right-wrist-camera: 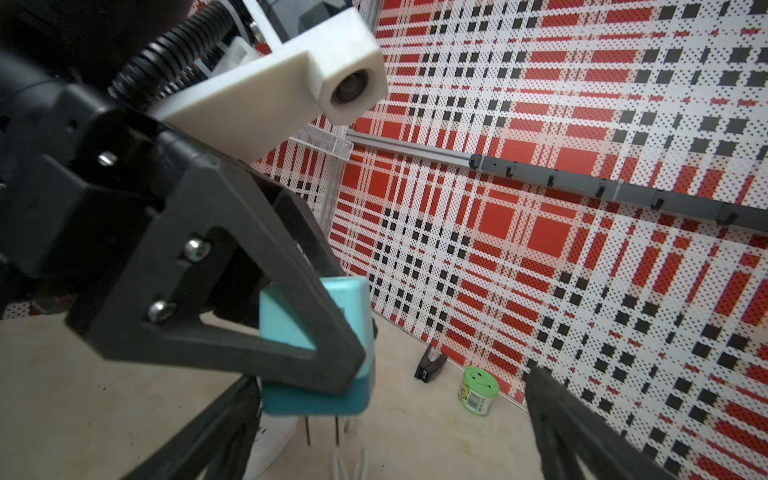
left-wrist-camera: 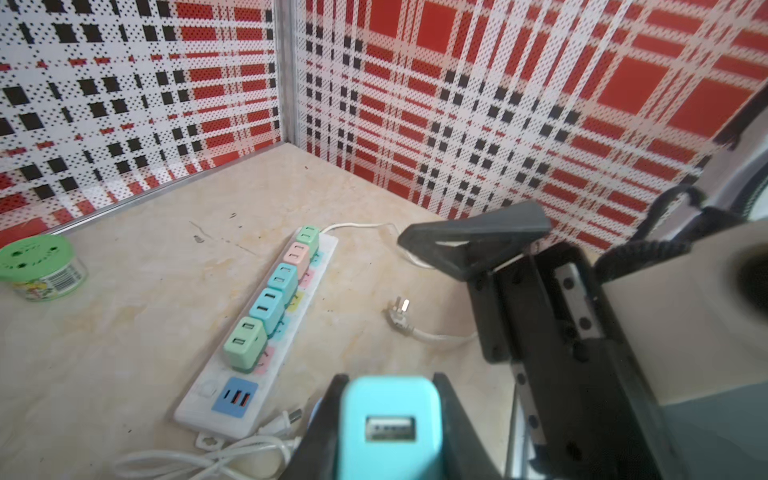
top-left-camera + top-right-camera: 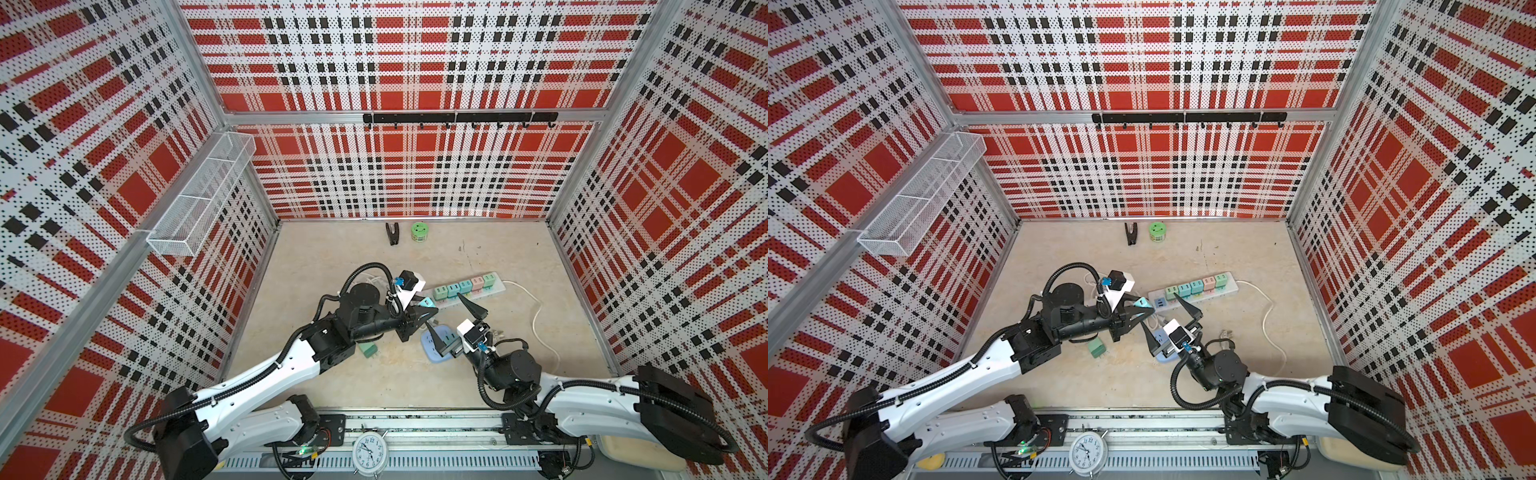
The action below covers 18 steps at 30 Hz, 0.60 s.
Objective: Insert the plug
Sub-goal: 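Open the right gripper and withdraw it while the left gripper holds the adapter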
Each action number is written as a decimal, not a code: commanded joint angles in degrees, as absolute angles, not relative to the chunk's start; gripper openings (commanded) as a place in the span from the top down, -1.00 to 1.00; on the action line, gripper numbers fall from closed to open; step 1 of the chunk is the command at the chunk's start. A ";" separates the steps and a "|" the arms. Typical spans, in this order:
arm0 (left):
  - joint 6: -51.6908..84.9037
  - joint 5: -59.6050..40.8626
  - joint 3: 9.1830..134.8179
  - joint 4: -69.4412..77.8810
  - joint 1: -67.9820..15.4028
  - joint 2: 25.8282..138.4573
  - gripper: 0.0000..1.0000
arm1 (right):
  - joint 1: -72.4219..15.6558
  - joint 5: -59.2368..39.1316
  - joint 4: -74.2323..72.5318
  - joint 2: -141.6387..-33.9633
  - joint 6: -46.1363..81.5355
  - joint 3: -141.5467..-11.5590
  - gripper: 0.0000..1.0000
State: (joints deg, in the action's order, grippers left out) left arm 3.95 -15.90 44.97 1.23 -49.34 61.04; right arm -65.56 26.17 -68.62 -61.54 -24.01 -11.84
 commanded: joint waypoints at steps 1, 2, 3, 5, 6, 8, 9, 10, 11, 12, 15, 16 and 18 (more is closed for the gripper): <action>-2.89 -12.99 41.30 1.07 -49.77 61.79 1.00 | -64.50 30.85 -71.44 -59.14 -22.51 -10.24 -1.00; -3.44 -13.37 40.06 1.69 -49.88 61.87 1.00 | -63.44 31.07 -70.33 -58.45 -21.90 -10.05 -1.00; -4.43 -13.83 39.05 1.99 -50.13 61.85 1.00 | -61.89 30.66 -68.77 -57.96 -20.75 -9.94 -1.00; -7.21 -13.41 37.26 3.12 -51.15 62.04 1.00 | -57.13 28.93 -64.34 -56.91 -16.67 -10.10 -1.00; -8.46 -12.98 36.57 4.15 -51.63 62.37 1.00 | -54.38 27.83 -61.98 -56.38 -14.22 -10.33 -1.00; -10.07 -12.81 35.99 5.97 -52.35 64.04 1.00 | -48.28 25.99 -57.43 -54.88 -8.82 -10.19 -1.00; -10.84 -13.38 36.28 5.98 -52.70 65.12 1.00 | -45.53 24.98 -55.53 -54.01 -6.45 -10.05 -1.00; -11.57 -13.55 36.60 5.98 -53.20 66.28 1.00 | -42.92 23.87 -53.69 -53.12 -4.39 -9.79 -1.00; -12.00 -13.05 36.89 5.98 -53.96 67.70 1.00 | -40.40 23.03 -51.57 -52.01 -2.56 -9.52 -1.00; -12.08 -11.93 37.24 5.98 -54.67 68.86 1.00 | -38.50 22.70 -50.01 -51.10 -1.30 -9.18 -1.00; -10.23 -9.49 38.47 5.60 -56.47 71.63 1.00 | -33.83 23.65 -48.11 -48.99 1.96 -7.47 -1.00; -9.67 -9.39 38.45 5.54 -56.96 72.05 1.00 | -32.60 23.63 -47.59 -48.53 3.19 -6.92 -1.00; -9.28 -8.82 37.89 5.66 -58.14 72.83 1.00 | -30.03 22.38 -47.93 -48.67 5.21 -5.82 -1.00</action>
